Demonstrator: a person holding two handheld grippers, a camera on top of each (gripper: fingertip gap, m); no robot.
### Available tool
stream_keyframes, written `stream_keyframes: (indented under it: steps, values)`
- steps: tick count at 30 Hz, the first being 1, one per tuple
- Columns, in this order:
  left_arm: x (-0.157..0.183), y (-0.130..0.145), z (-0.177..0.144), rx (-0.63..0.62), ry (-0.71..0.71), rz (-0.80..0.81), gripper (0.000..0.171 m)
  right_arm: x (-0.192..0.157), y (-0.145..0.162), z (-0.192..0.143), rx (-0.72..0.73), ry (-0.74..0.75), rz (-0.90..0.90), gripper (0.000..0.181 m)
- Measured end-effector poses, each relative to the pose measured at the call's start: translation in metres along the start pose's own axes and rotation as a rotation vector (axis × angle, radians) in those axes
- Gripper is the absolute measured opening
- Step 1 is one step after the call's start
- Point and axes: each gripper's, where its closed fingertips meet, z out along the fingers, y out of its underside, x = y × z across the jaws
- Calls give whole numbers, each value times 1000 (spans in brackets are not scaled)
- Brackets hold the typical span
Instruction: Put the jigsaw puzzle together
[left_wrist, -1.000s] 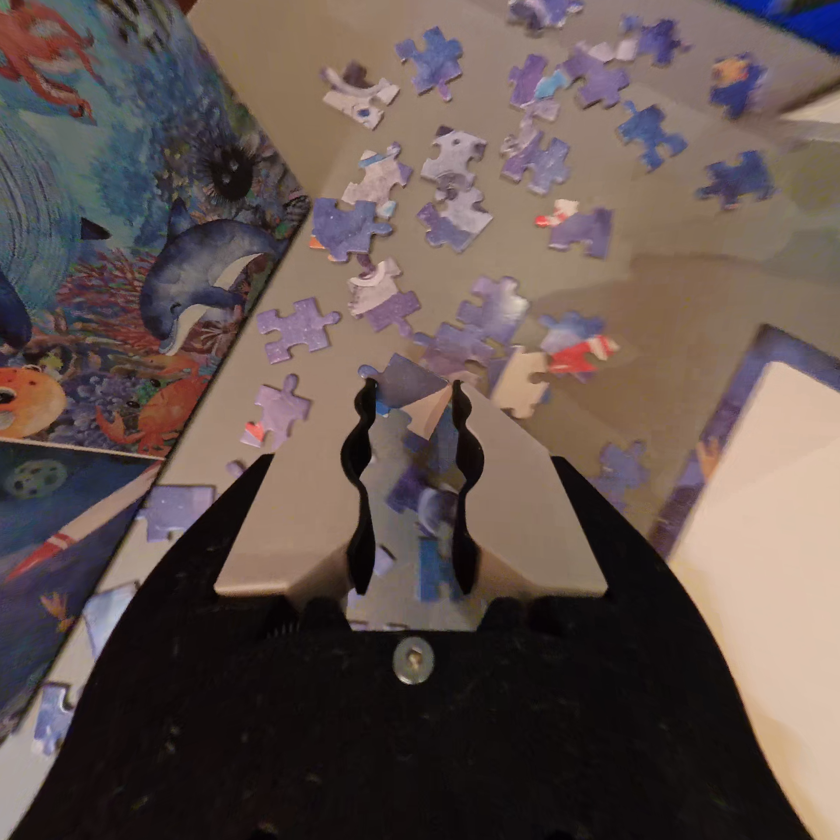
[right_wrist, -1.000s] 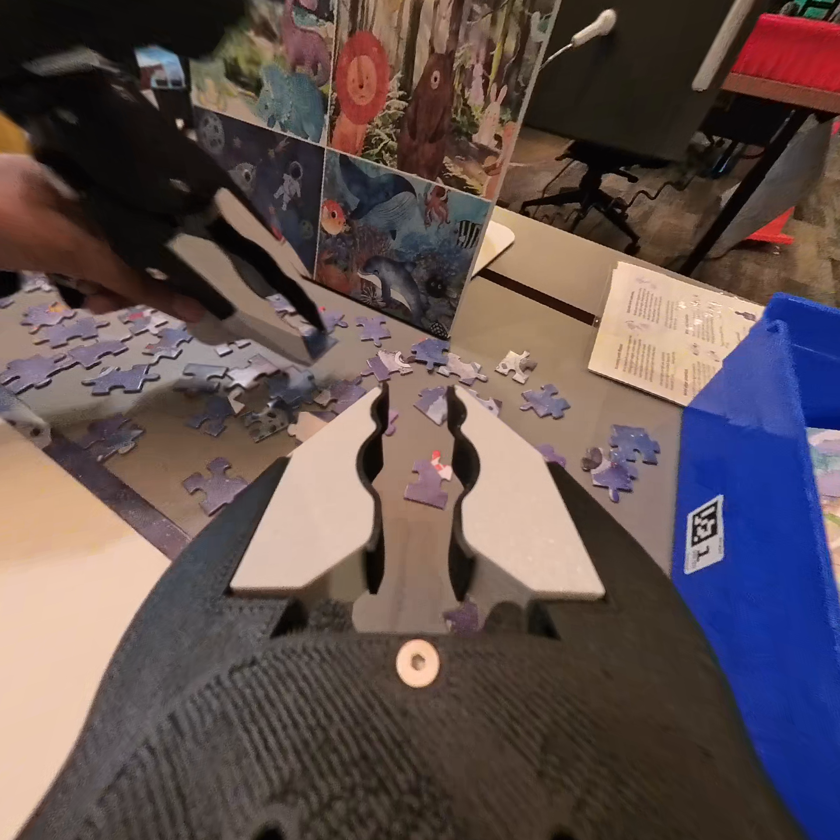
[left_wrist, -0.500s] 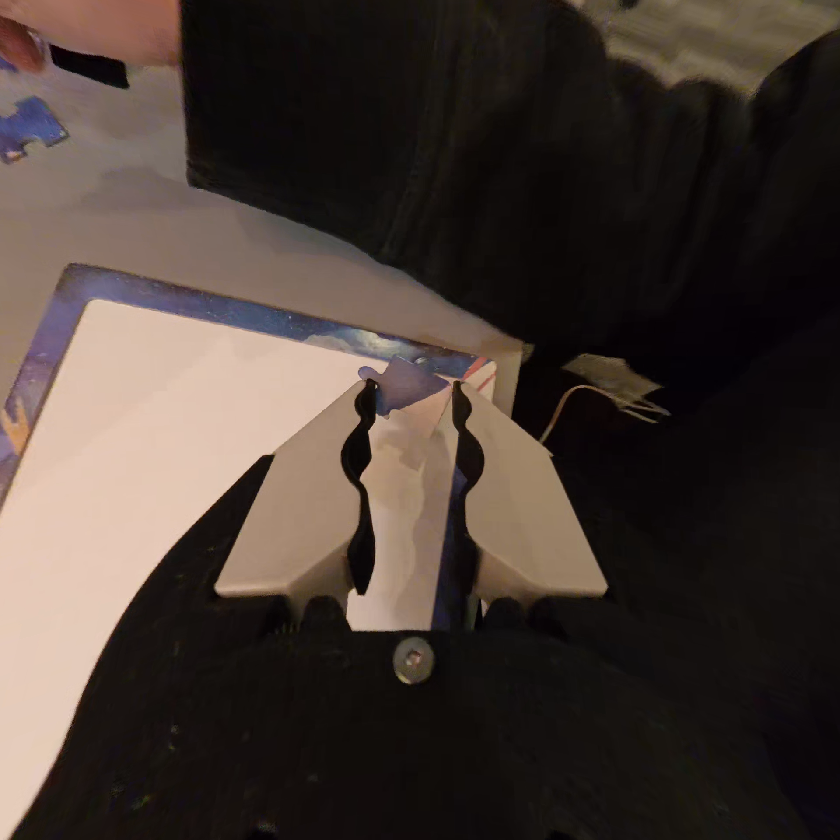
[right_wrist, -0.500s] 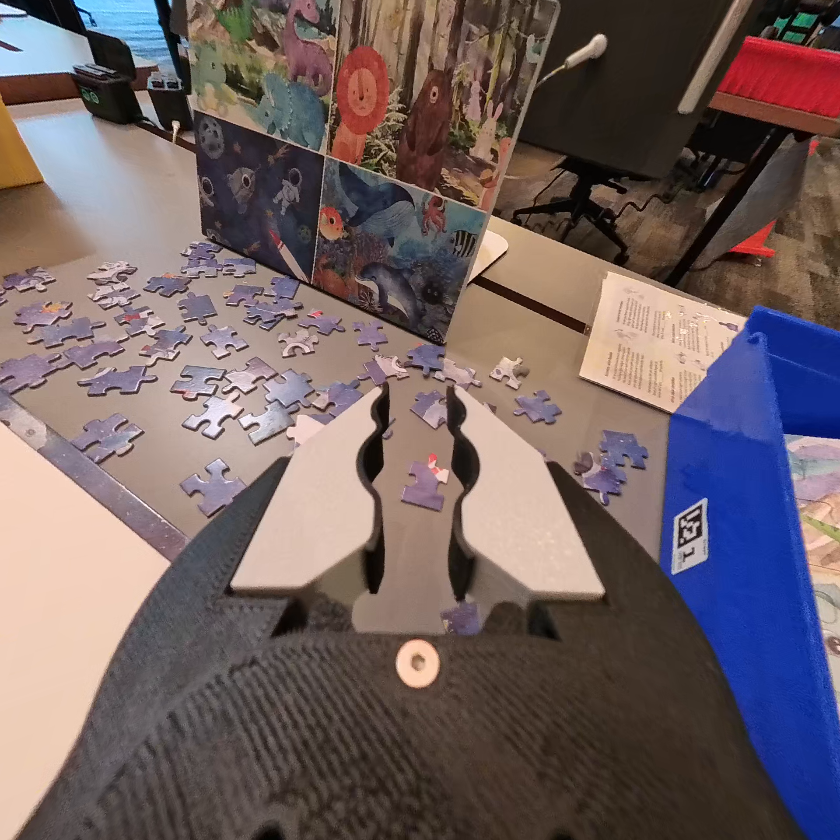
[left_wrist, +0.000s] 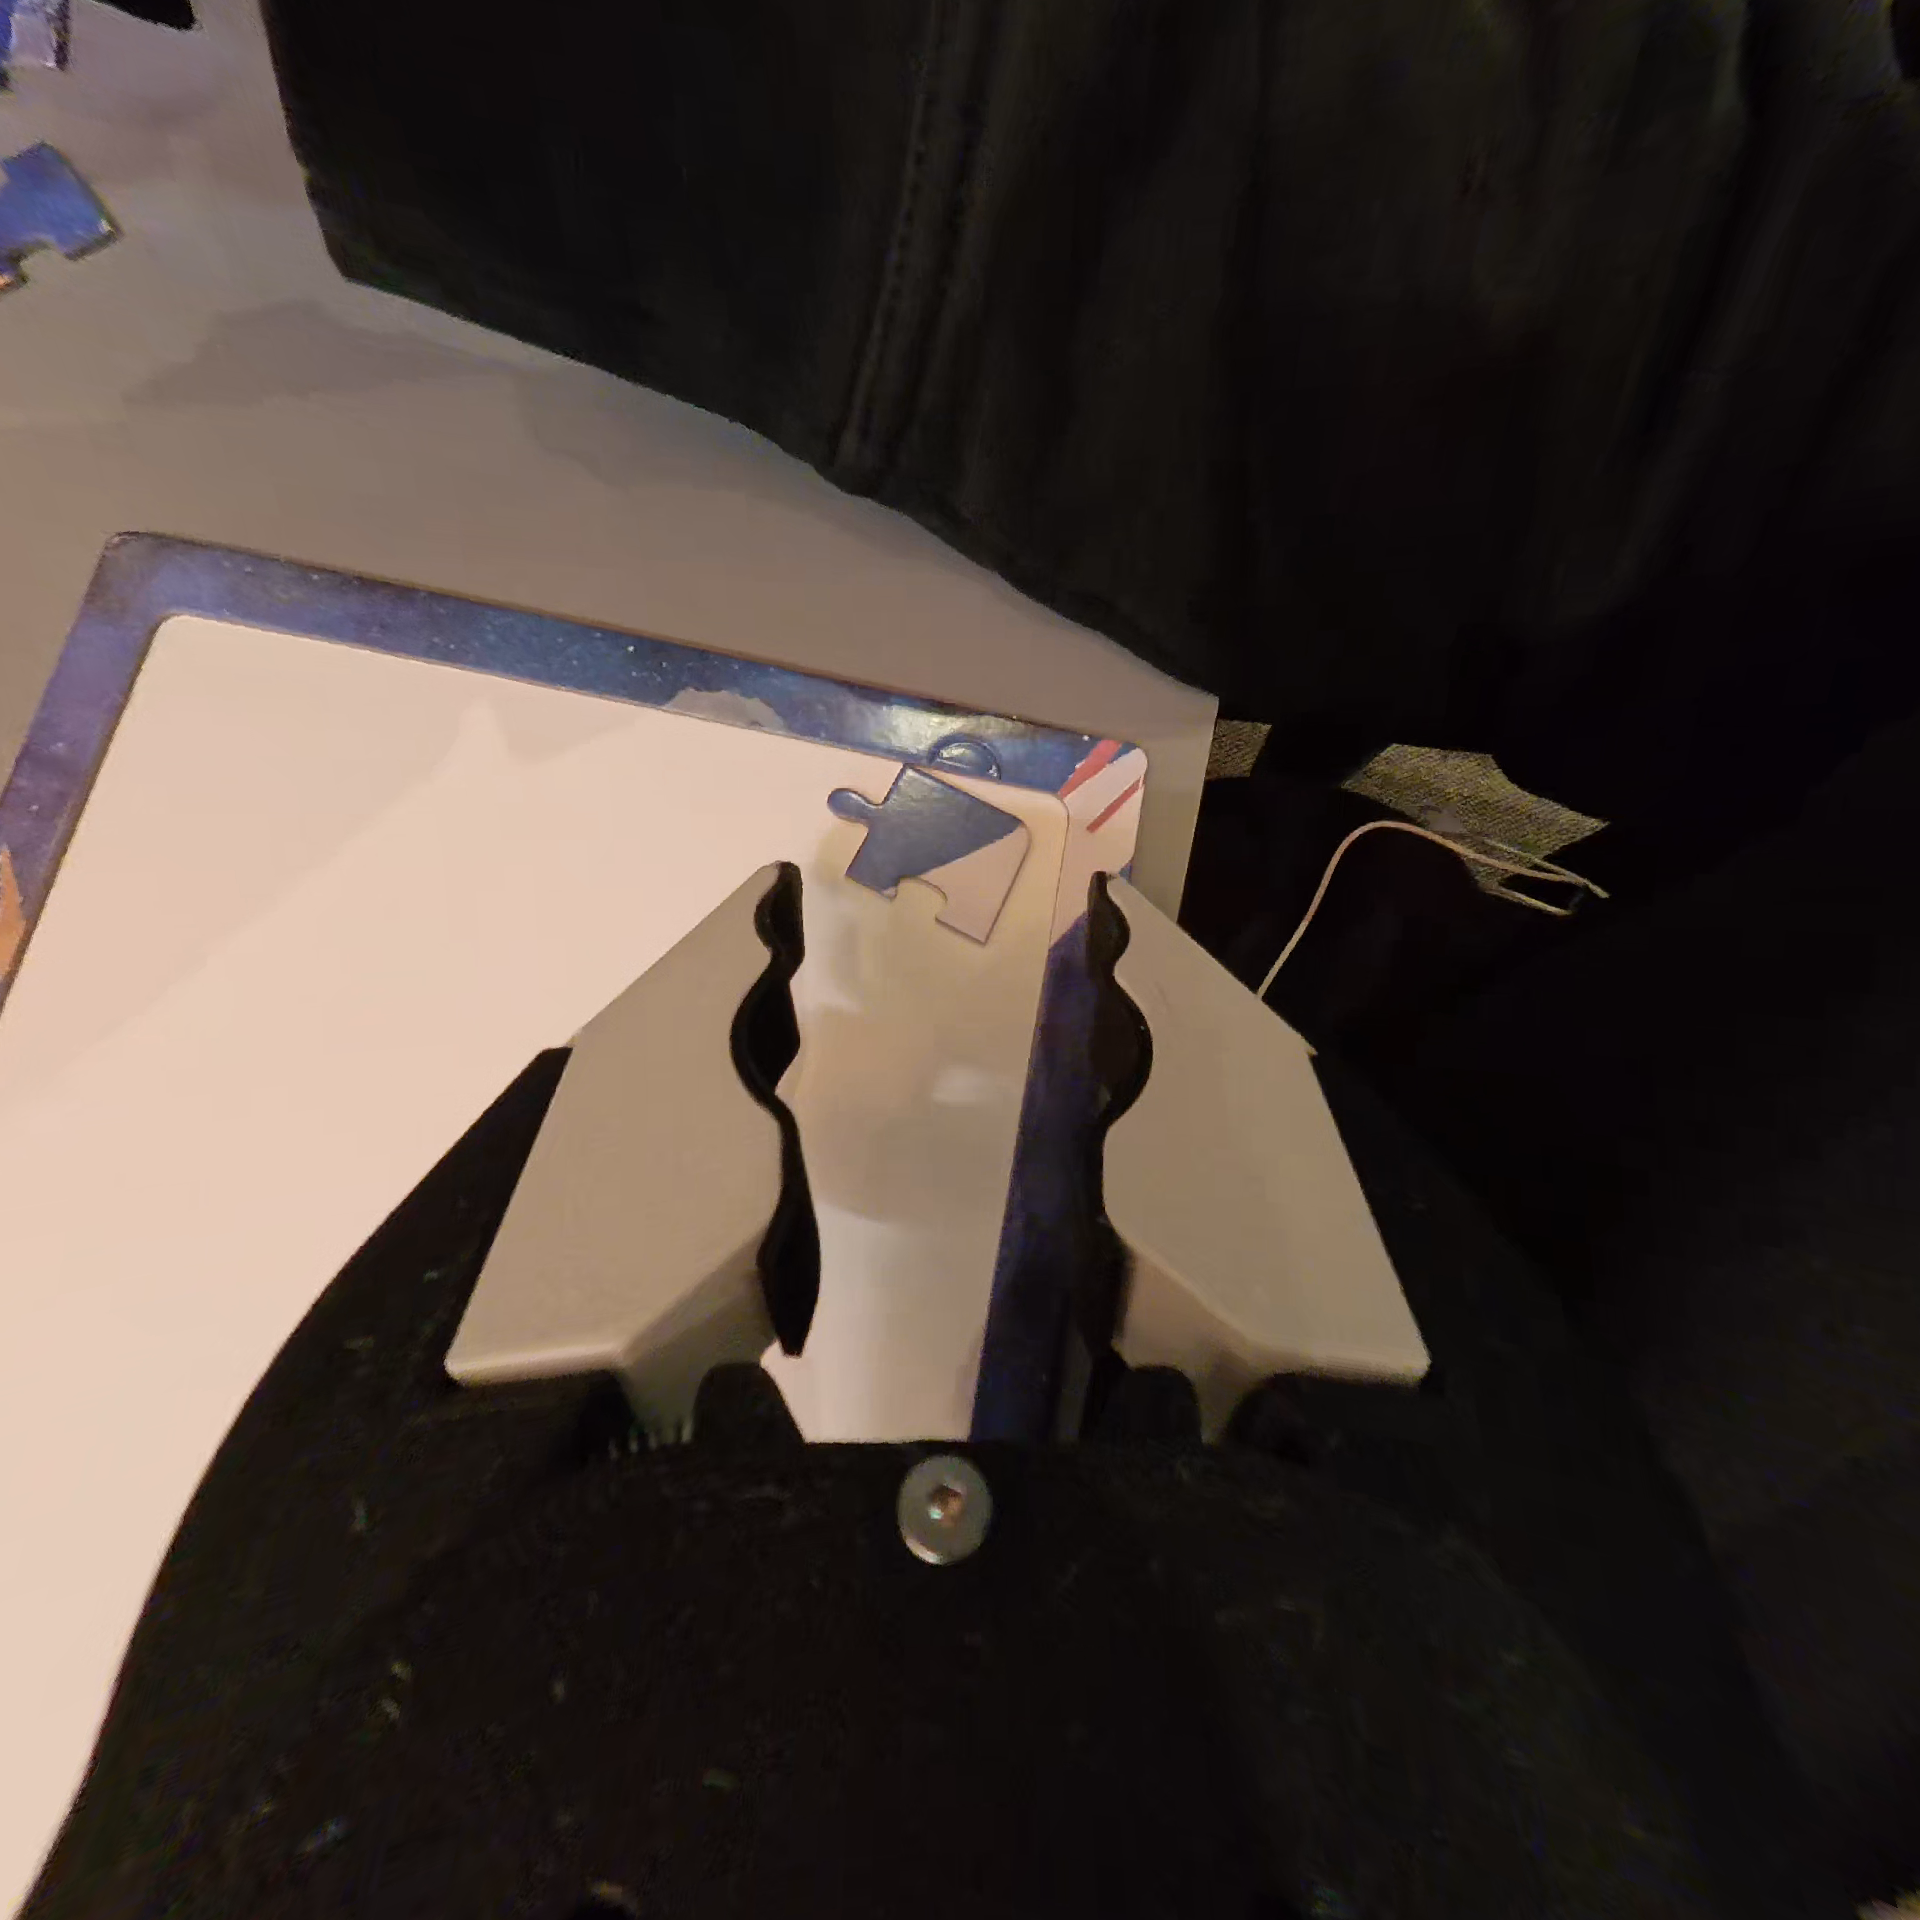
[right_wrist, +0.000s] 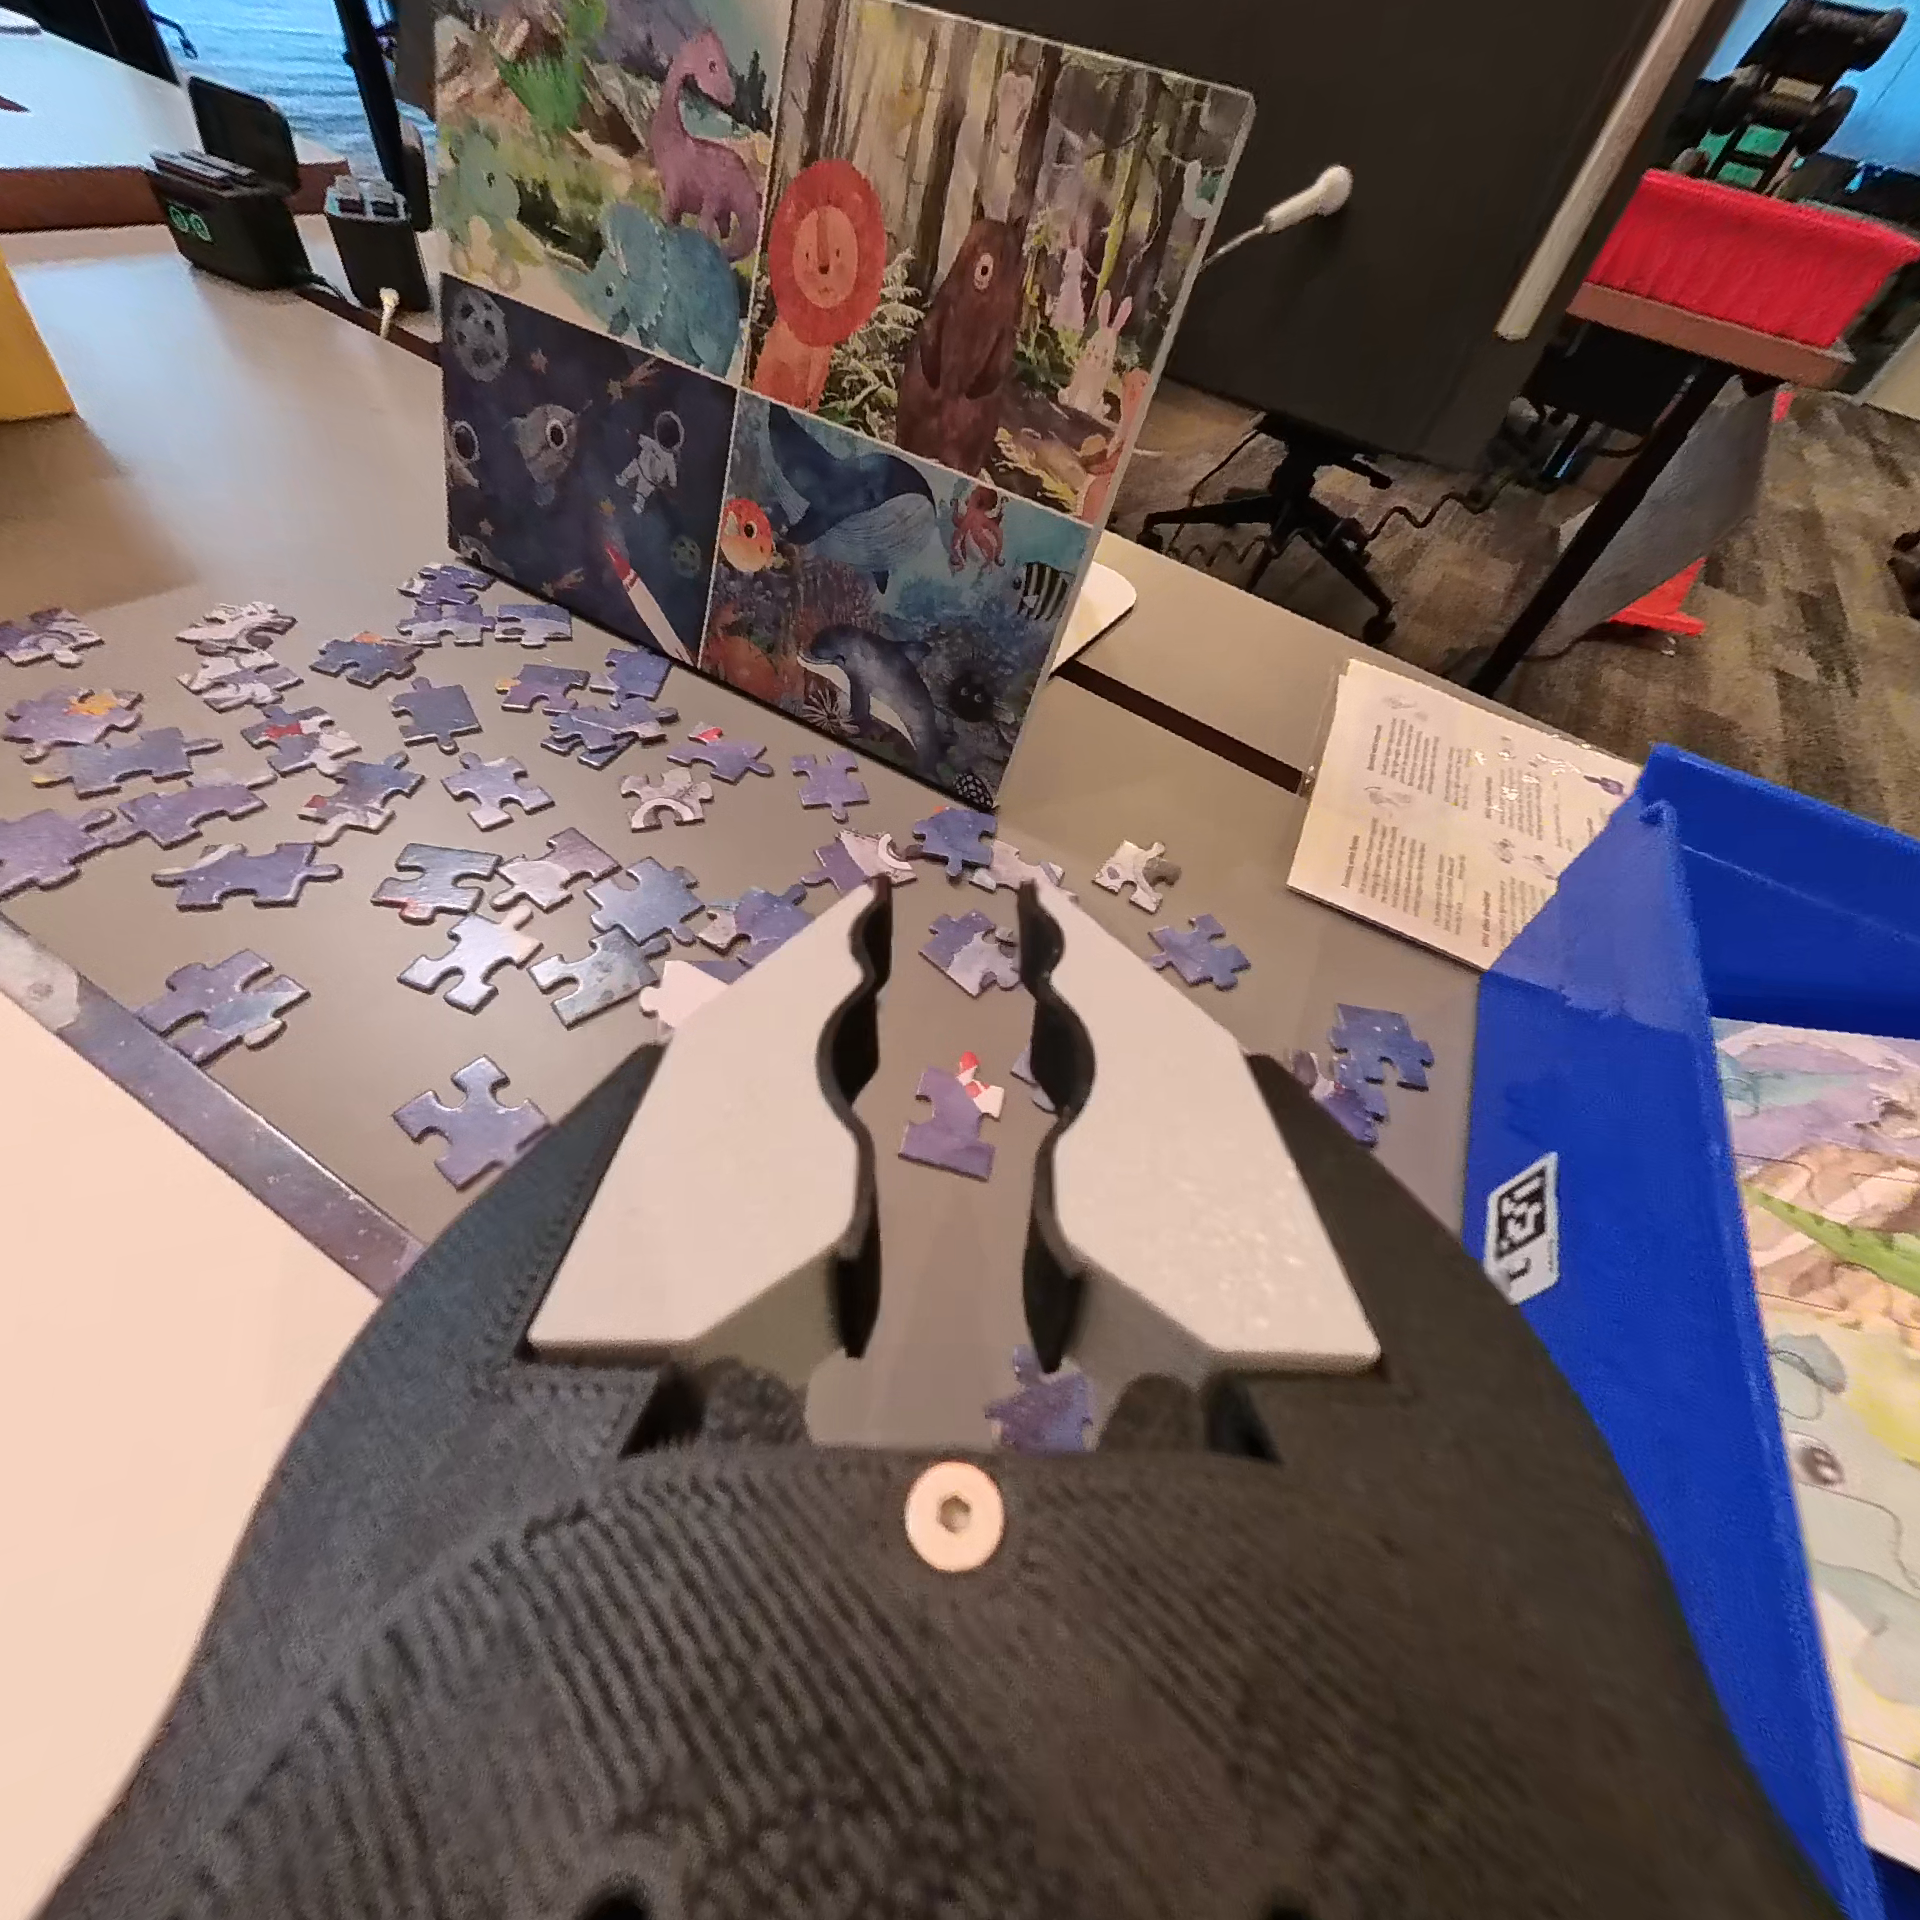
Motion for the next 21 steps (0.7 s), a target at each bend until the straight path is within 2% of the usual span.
stream_keyframes:
  steps: [4, 6, 8, 13, 21]
  values:
    - [2, -11, -3, 60, 77, -55, 62, 6, 3, 1, -13, 33, -29, 22]
    - [6, -8, 2, 40, 113, -60, 69, 5, 4, 2, -11, 21, -12, 22]
    - [10, -3, 7, 9, 129, -48, 69, 5, 5, 2, -11, 17, -2, 22]
    - [17, -2, 7, 23, 106, 38, 72, 6, 3, 1, -6, 19, -2, 22]
    - [14, 4, 10, 13, 62, 41, 72, 4, 4, 2, -11, 17, -11, 22]
